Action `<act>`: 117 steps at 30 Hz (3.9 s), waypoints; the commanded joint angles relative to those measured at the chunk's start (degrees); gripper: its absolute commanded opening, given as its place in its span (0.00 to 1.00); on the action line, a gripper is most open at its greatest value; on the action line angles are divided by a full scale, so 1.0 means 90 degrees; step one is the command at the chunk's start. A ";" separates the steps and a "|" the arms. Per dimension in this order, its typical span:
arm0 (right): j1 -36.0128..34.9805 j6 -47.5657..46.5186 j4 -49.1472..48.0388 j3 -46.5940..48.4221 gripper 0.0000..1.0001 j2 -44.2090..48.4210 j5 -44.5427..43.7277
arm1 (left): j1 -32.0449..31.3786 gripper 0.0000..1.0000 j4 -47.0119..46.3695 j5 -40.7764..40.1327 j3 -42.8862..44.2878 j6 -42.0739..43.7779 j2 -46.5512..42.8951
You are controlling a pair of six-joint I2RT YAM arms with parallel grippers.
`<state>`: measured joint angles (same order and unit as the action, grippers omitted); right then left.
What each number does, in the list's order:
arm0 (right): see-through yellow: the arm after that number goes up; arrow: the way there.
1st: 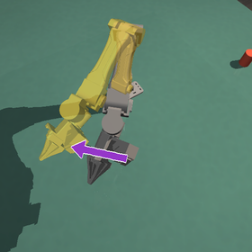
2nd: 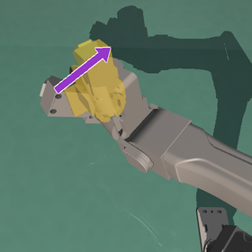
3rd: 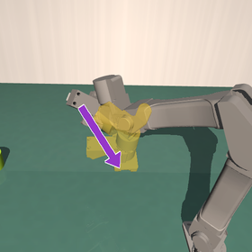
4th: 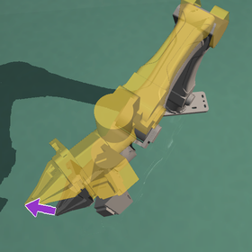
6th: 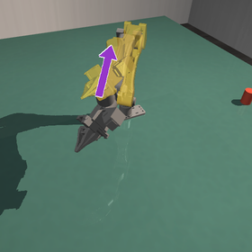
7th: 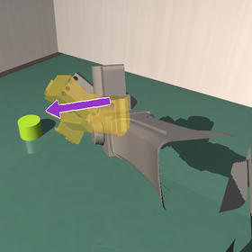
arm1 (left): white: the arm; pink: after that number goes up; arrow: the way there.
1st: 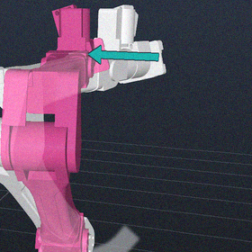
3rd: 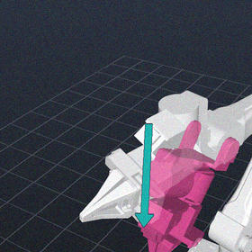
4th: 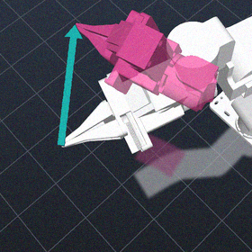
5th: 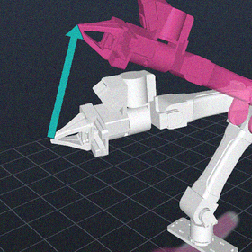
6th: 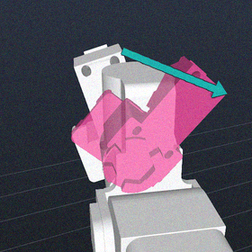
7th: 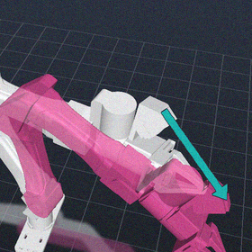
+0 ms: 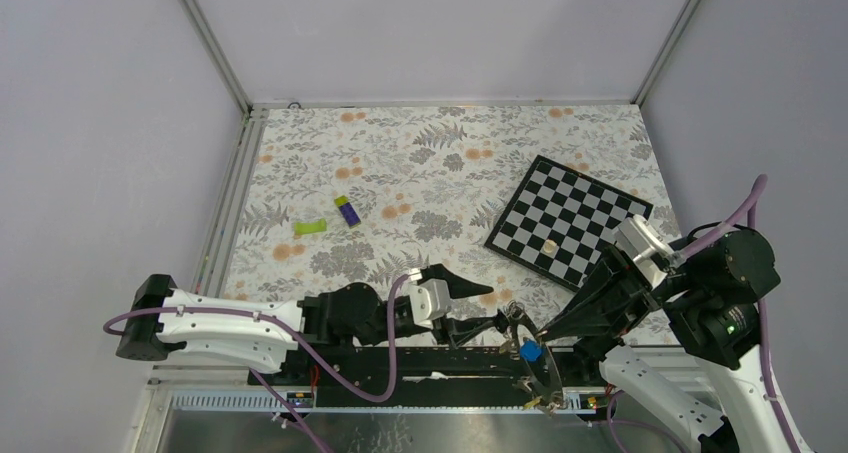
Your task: Remove the keys from the keyring
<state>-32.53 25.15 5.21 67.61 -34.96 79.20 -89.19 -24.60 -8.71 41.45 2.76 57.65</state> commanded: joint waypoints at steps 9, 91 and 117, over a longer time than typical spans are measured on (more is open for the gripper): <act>-0.0024 0.0445 -0.0825 -0.0020 0.00 0.0095 0.0058 | -0.0002 0.51 -0.0681 0.0246 0.0398 0.0073 0.0229; -0.0015 -0.0617 -0.0240 -0.1213 0.39 0.0599 -0.2818 | 0.0000 0.00 0.1850 -0.1032 0.2228 0.1687 -0.0265; -0.0011 -0.0653 -0.0134 -0.1272 0.27 0.0115 -0.3133 | -0.0002 0.00 0.2332 -0.2165 0.2871 0.1619 0.0267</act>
<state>-32.53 17.85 8.43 56.64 -33.69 50.50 -89.19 0.38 -26.11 63.40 17.58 60.23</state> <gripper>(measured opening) 0.268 0.035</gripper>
